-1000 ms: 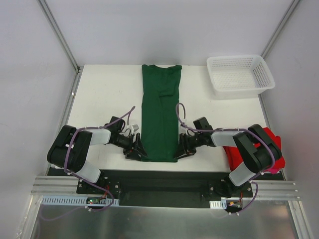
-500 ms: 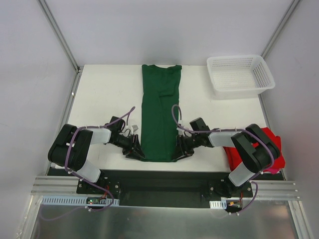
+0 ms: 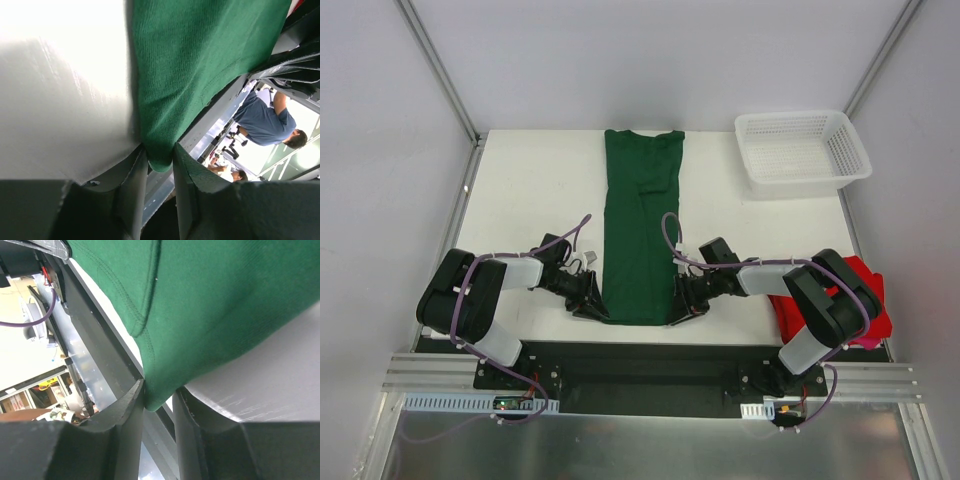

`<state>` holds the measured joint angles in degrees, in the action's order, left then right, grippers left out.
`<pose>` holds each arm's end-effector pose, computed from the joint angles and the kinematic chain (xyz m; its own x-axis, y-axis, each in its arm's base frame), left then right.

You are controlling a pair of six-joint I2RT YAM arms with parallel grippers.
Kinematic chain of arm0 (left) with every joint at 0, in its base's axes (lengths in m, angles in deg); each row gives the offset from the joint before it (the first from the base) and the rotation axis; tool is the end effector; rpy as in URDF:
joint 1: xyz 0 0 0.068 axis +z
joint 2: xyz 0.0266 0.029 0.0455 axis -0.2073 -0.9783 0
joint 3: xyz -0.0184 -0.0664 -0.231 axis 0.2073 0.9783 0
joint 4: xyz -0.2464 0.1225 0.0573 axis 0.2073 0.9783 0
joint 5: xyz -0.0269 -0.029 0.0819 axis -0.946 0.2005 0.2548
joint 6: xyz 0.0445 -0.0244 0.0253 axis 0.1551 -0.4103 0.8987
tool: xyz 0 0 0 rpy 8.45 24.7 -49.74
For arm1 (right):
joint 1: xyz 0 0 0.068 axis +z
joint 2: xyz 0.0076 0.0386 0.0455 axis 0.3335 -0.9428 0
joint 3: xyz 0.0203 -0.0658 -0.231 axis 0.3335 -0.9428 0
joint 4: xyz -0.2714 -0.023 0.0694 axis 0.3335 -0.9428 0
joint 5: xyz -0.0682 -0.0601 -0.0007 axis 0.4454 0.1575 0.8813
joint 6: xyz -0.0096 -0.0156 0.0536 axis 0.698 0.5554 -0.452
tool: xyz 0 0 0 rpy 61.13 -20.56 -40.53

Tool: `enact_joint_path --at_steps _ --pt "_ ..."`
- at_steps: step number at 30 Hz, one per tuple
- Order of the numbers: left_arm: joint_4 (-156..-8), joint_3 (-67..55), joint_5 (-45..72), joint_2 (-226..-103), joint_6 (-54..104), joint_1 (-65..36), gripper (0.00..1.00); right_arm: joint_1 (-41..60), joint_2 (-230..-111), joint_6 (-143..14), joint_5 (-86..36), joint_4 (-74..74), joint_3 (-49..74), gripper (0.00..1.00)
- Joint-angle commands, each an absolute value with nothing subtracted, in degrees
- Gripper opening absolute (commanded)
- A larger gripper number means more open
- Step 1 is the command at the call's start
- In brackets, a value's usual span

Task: Fold and stack the t-shirts

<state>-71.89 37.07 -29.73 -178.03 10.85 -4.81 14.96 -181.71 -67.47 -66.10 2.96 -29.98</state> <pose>0.2192 -0.0985 0.0529 -0.9997 0.0163 -0.0204 0.0261 0.5780 -0.8156 0.2074 0.1785 0.0631 -0.7990 -0.4169 -0.4333 -0.5862 0.3795 0.7158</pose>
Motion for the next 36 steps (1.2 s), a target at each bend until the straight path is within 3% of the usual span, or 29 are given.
enact_joint_path --at_steps 1,6,10,13,36 --pt "-71.6 36.5 -26.4 -178.5 13.1 -4.3 0.26 15.4 -180.9 -65.8 -65.6 1.5 -28.1 0.30" --pt "-71.7 36.5 -26.6 -178.7 13.1 -4.2 0.15 15.6 -180.9 -65.4 -65.3 1.2 -27.8 0.21" --pt "-71.7 36.3 -26.8 -178.7 13.1 -4.3 0.06 15.7 -181.1 -65.2 -65.1 1.0 -27.5 0.06" --pt "-71.8 36.2 -27.0 -178.8 13.1 -4.3 0.01 15.9 -181.2 -65.2 -65.0 1.0 -27.2 0.01" --pt "-71.5 38.8 -31.2 -175.2 11.4 -10.4 0.00 20.2 -177.7 -62.1 -66.6 -3.1 -28.1 0.01"
